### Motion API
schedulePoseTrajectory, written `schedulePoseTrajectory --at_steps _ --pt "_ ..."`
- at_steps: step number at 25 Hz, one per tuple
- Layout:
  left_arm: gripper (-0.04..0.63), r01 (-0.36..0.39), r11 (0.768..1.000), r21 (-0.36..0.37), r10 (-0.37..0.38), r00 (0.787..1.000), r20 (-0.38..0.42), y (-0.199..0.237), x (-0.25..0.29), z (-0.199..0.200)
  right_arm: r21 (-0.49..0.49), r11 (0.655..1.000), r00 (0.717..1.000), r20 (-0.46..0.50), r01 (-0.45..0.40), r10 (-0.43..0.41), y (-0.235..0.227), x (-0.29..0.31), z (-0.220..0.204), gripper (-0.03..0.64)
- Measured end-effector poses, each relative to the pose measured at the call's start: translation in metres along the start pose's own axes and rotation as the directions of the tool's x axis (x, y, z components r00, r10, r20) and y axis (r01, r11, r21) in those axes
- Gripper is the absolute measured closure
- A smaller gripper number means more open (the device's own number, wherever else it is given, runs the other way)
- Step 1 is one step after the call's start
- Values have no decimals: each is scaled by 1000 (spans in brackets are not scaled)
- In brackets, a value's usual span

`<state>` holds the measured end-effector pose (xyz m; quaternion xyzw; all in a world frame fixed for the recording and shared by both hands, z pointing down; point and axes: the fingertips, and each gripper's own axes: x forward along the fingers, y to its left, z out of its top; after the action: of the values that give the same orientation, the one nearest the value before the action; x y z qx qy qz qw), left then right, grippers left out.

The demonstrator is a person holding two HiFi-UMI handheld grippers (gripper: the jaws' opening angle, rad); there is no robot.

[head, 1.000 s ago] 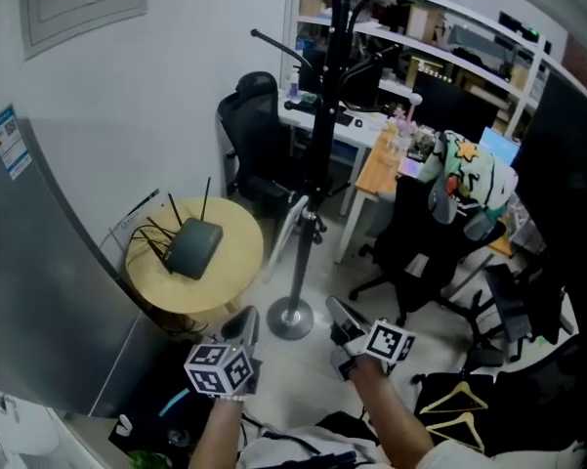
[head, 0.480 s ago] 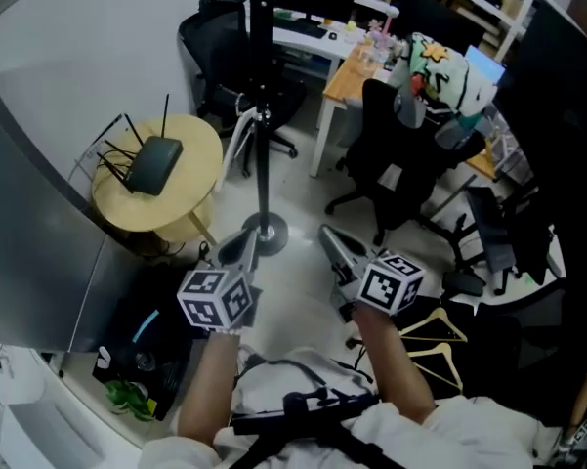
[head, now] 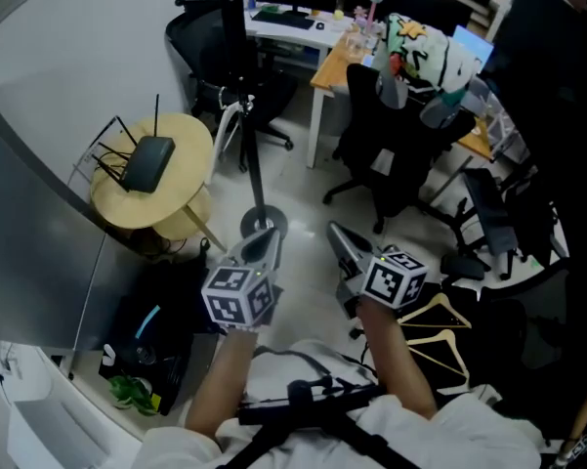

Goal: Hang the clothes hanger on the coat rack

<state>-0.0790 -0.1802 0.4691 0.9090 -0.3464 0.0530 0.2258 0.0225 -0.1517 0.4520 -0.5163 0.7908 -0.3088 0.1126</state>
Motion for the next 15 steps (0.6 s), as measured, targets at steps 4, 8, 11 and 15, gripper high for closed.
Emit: schedulePoseTrajectory --at_steps 4,8,11,15 --pt "601 6 1000 18 -6 1000 0 -4 -1 3 -4 1000 1000 -1 -15 15 3 1 -3 621" --pt "601 7 1000 21 -7 1000 -8 -4 -3 1 2 1000 1000 6 -16 16 3 2 -3 621" --pt "601 8 1000 24 -8 1000 -14 -2 -5 -1 9 1000 1000 9 -17 17 3 3 -5 621" --pt "601 4 1000 27 -4 1000 -13 2 -8 1 14 1000 1000 4 -25 25 7 8 -8 621"
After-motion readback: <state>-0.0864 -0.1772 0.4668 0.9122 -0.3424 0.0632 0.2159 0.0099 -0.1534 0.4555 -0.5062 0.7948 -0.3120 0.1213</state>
